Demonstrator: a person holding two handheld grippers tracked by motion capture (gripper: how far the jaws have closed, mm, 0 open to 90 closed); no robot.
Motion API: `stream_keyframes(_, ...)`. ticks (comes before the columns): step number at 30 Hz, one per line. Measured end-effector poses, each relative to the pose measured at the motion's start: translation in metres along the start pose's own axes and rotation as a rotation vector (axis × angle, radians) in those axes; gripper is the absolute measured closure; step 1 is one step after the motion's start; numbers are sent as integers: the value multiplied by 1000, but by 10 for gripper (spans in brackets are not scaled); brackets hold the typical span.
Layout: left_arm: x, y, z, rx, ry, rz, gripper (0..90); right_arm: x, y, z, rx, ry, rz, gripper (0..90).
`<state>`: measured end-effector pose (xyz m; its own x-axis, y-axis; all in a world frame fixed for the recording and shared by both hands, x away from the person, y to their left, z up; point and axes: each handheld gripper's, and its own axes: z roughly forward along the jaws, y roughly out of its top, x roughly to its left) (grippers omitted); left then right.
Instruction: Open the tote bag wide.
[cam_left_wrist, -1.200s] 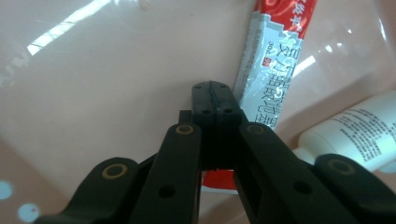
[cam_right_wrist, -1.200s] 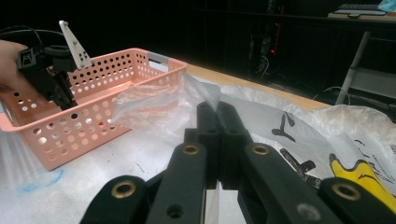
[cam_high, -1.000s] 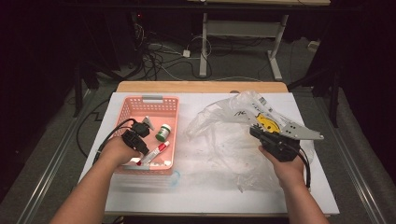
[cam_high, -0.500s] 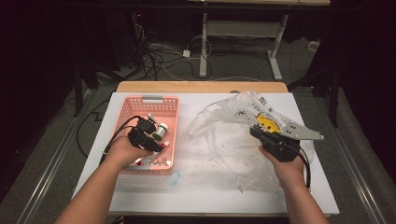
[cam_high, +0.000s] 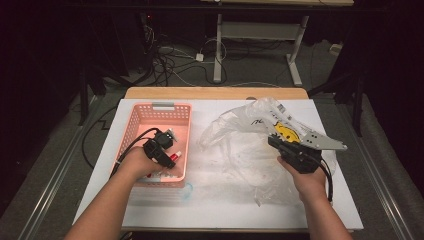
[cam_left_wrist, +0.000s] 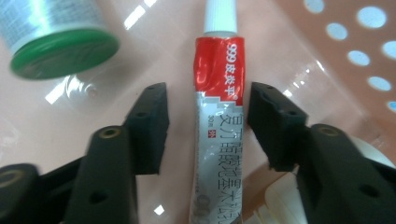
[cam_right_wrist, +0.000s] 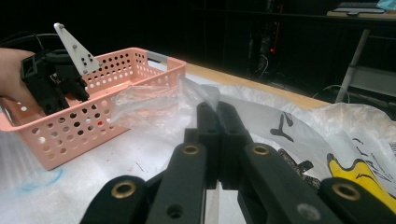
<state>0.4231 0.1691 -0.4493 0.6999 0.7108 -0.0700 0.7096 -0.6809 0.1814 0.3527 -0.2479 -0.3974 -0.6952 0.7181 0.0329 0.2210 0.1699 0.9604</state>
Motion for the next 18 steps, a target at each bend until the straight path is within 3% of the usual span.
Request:
stream_keyframes(8,3,0,0,-2,-2,-16,649,1,0,0,-1,0,0,900)
stream_keyframes(18,3,-1,-1,-24,-4,-11,673,1,0,0,-1,1,1,900)
